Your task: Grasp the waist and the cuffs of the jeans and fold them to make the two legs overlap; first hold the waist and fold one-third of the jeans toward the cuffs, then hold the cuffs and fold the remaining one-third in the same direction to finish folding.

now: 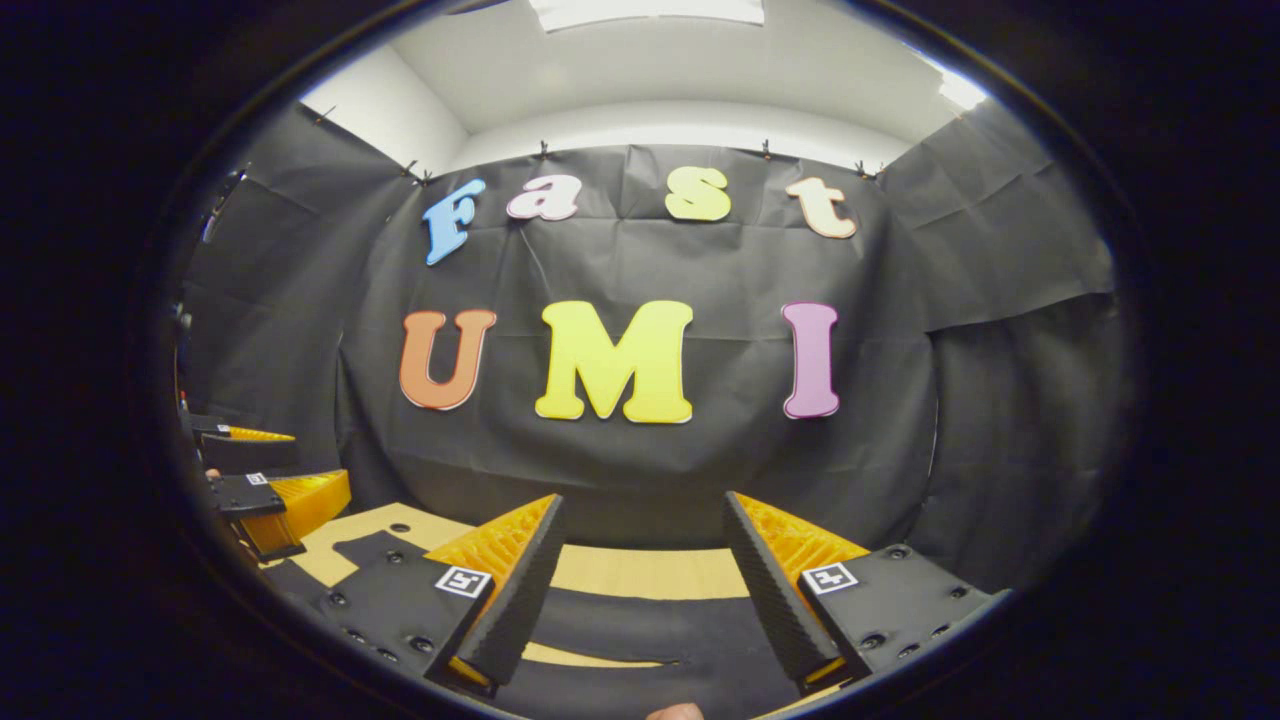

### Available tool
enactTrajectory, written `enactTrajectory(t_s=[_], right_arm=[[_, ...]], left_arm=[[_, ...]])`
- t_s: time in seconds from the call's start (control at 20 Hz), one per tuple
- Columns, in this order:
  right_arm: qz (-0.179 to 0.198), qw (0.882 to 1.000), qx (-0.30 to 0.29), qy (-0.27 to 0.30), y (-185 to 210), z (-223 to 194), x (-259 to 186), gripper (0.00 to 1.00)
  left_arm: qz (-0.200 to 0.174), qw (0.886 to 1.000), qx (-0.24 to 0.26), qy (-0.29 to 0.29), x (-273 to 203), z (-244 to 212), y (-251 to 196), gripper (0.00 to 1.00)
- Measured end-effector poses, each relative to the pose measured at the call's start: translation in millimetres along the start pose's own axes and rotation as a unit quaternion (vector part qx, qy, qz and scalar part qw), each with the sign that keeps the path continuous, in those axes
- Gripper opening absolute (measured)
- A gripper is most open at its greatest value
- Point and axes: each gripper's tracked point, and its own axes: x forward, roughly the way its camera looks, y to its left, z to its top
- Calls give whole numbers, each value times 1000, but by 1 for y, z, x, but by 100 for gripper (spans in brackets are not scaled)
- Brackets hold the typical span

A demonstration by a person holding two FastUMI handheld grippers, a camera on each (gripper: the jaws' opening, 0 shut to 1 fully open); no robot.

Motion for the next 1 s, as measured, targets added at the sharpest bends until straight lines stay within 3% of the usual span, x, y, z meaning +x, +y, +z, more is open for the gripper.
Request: enactTrajectory(t_s=[0.1, 0.2, 0.3, 0.35, 0.45, 0.5, 0.75, 0.85, 1.0], right_arm=[[-1, 1000, -1, 5, -3, -3, -3, 96], [-4, 1000, -8, 9, -6, -6, -6, 92], [-6, 1000, -11, 15, -10, -12, -7, 92], [-7, 1000, -10, 19, -12, -13, -6, 92], [-7, 1000, -12, 20, -16, -12, -6, 96], [-7, 1000, -15, 21, -19, -11, -6, 92], [-16, 999, -24, 29, -30, -13, -4, 92], [-18, 999, -29, 32, -32, -13, -2, 92], [-29, 999, -36, 27, -41, -7, -2, 92]], left_arm=[[7, 997, -45, 56, -13, -34, 12, 100], [37, 991, -73, 107, -40, -74, 46, 100], [77, 977, -115, 163, -64, -117, 79, 100], [98, 965, -147, 196, -77, -137, 93, 100], [139, 932, -223, 250, -100, -173, 118, 98], [158, 914, -258, 269, -110, -187, 130, 98], [225, 823, -397, 338, -151, -239, 158, 99], [239, 781, -456, 354, -157, -254, 154, 99], [254, 731, -530, 348, -153, -263, 159, 99]])
